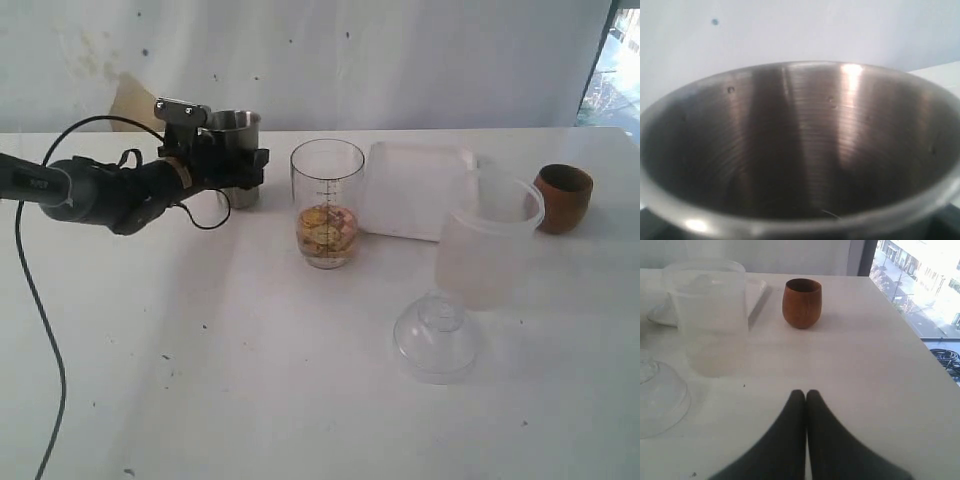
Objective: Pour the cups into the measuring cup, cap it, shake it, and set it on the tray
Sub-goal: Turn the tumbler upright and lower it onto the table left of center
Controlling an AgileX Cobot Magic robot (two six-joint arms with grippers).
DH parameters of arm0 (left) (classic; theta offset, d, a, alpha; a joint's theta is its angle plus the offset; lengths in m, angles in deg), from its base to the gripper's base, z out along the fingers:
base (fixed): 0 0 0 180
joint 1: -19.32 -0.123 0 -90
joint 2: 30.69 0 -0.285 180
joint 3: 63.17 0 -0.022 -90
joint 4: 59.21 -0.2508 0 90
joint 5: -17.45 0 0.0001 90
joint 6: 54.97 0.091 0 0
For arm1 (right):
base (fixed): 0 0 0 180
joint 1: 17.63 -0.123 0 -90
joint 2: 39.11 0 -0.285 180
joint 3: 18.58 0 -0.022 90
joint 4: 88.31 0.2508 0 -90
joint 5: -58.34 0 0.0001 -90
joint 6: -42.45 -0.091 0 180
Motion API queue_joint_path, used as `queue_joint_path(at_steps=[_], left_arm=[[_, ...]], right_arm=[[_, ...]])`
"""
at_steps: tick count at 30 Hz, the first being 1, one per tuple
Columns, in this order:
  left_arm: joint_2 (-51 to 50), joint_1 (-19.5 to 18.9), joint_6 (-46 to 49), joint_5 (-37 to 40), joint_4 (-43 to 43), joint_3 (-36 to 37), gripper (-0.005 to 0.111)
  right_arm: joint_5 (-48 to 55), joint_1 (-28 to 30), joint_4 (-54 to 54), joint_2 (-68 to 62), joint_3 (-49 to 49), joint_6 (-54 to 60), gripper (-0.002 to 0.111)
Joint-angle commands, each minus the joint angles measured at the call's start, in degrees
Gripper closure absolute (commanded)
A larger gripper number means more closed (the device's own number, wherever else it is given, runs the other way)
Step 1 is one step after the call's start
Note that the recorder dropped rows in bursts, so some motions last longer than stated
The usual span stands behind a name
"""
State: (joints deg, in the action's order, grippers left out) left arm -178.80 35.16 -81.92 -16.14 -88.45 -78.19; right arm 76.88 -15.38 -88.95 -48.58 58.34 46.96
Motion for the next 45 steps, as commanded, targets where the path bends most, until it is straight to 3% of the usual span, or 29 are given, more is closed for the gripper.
queue_joint_path(at_steps=[1,5,21,23,26,30,32,45], left_arm=[[-0.1,-1.1,2.7,-11.5,-1.5,-0.3,0.107],[-1.6,-1.3,7.6,-18.7,-2.7,-0.2,0.107],[-3.0,-1.4,7.7,-15.6,-2.0,-0.2,0.105],[-3.0,-1.4,7.7,-14.2,-3.1,-0.2,0.095],[-3.0,-1.4,7.7,-13.2,-3.2,-0.2,0.072],[-3.0,-1.4,7.7,-13.2,-2.9,-0.2,0.024],[-3.0,-1.4,7.7,-13.1,-2.9,-0.2,0.005],[-2.3,-2.0,3.9,-11.4,-3.0,-0.1,0.002]], right_arm=[[-0.4,-0.2,0.1,0.2,0.3,-0.2,0.108],[-0.4,-0.2,0.1,0.2,0.3,-0.2,0.108],[-0.4,-0.2,0.1,0.2,0.3,-0.2,0.108],[-0.4,-0.2,0.1,0.2,0.3,-0.2,0.108],[-0.4,-0.2,0.1,0.2,0.3,-0.2,0.108],[-0.4,-0.2,0.1,0.2,0.3,-0.2,0.108],[-0.4,-0.2,0.1,0.2,0.3,-0.2,0.108],[-0.4,-0.2,0.1,0.2,0.3,-0.2,0.108]])
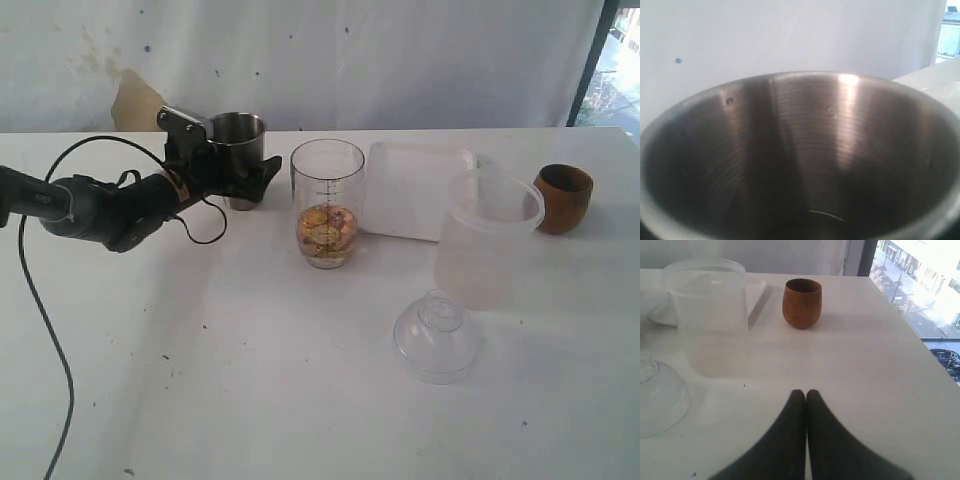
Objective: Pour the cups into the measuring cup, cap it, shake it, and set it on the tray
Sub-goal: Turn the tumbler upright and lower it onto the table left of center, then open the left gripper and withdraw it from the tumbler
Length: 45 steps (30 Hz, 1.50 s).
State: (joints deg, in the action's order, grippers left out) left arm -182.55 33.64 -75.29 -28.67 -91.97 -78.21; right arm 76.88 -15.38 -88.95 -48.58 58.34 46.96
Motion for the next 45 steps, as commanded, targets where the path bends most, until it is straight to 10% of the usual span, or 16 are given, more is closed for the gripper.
queue_joint_path(at_steps=[1,45], left_arm=[[1.8,-0.5,-2.9,2.6,0.5,0.2,0.002],[25.8,-0.5,3.7,0.7,10.0,26.2,0.002]], right_arm=[[-0.4,-0.2,0.1,0.2,0.3,-0.2,0.108],[-0.4,-0.2,0.1,0.2,0.3,-0.2,0.108]])
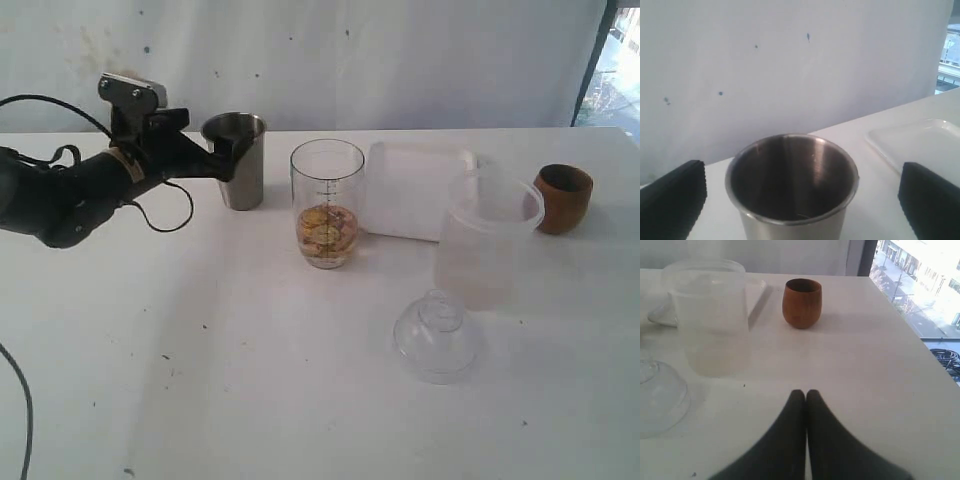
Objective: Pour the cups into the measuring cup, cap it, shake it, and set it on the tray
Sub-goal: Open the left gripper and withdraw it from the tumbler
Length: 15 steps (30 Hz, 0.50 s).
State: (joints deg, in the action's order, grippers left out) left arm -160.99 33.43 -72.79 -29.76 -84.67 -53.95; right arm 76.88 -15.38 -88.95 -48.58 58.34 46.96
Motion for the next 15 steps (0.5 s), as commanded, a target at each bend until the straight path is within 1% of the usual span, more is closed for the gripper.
queue_joint_path(at_steps=[1,2,3,4,5,6,7,8,9,10,11,13,15], left_arm=[[6.5,-0.3,1.2,4.0,2.7,2.6,0.002],[8.3,-0.3,1.2,6.2,2.7,3.1,0.002],[11.7,-0.3,1.2,10.7,2.9,3.9,0.002],[13.5,-0.1,1.2,12.5,3.4,4.2,0.002],[16.6,-0.1,1.2,15.9,3.4,5.0,0.003],[19.0,-0.1,1.2,17.6,3.6,5.9,0.008],[23.3,-0.1,1.2,18.4,3.8,7.9,0.024],[25.1,-0.1,1.2,18.3,3.7,9.1,0.033],[29.3,-0.1,1.2,18.2,2.7,11.4,0.064],[32.5,-0.1,-0.4,18.9,-0.6,13.1,0.093],[35.2,-0.1,-2.2,19.6,-4.4,14.4,0.106],[40.0,-0.1,-7.8,20.1,-8.9,17.0,0.106],[44.4,-0.1,-12.7,21.1,-9.3,19.4,0.107]], right_arm=[[-0.4,-0.2,0.1,0.2,0.3,-0.2,0.108],[-0.4,-0.2,0.1,0.2,0.3,-0.2,0.108],[-0.4,-0.2,0.1,0.2,0.3,-0.2,0.108],[-0.4,-0.2,0.1,0.2,0.3,-0.2,0.108],[-0.4,-0.2,0.1,0.2,0.3,-0.2,0.108],[-0.4,-0.2,0.1,0.2,0.3,-0.2,0.108],[-0.4,-0.2,0.1,0.2,0.3,-0.2,0.108],[-0.4,-0.2,0.1,0.2,0.3,-0.2,0.108],[-0.4,-0.2,0.1,0.2,0.3,-0.2,0.108],[-0.4,-0.2,0.1,0.2,0.3,-0.2,0.108],[-0.4,-0.2,0.1,0.2,0.3,-0.2,0.108],[-0.4,-0.2,0.1,0.2,0.3,-0.2,0.108],[-0.4,-0.2,0.1,0.2,0.3,-0.2,0.108]])
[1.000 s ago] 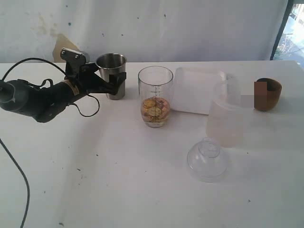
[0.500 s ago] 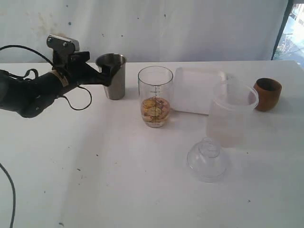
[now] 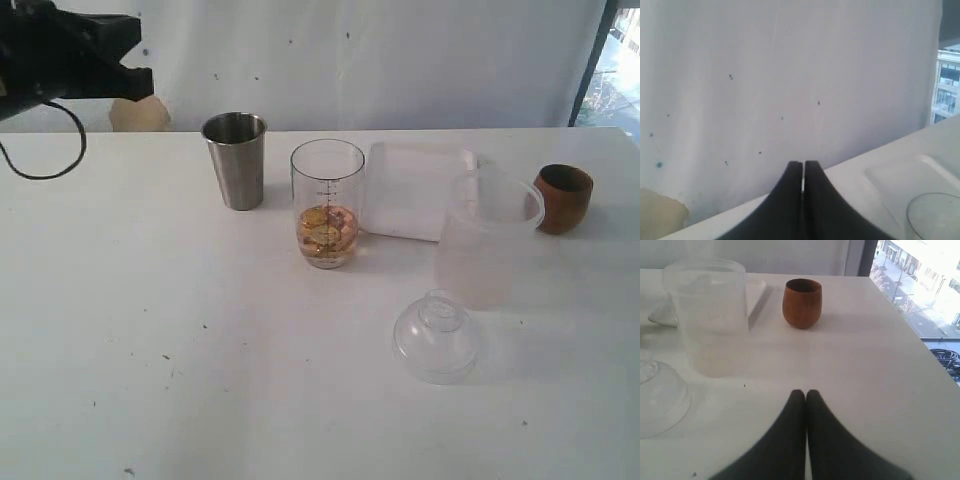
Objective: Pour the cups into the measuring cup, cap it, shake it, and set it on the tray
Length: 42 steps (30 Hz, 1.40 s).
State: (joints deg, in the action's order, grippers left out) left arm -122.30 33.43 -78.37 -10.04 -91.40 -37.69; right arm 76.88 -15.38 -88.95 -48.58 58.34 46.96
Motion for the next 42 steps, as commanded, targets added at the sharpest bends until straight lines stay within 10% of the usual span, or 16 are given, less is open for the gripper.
queue_joint_path(at_steps=[1,17,42], left_arm=[[8.2,-0.1,-9.2,1.7,-3.2,4.6,0.107],[36.8,7.2,-14.0,27.2,-10.3,14.4,0.107],[46.5,8.1,-13.8,28.5,-2.7,19.2,0.107]], right_arm=[[-0.4,-0.2,0.1,0.2,0.3,-0.2,0.108],[-0.4,-0.2,0.1,0.2,0.3,-0.2,0.108],[-0.4,-0.2,0.1,0.2,0.3,-0.2,0.108]])
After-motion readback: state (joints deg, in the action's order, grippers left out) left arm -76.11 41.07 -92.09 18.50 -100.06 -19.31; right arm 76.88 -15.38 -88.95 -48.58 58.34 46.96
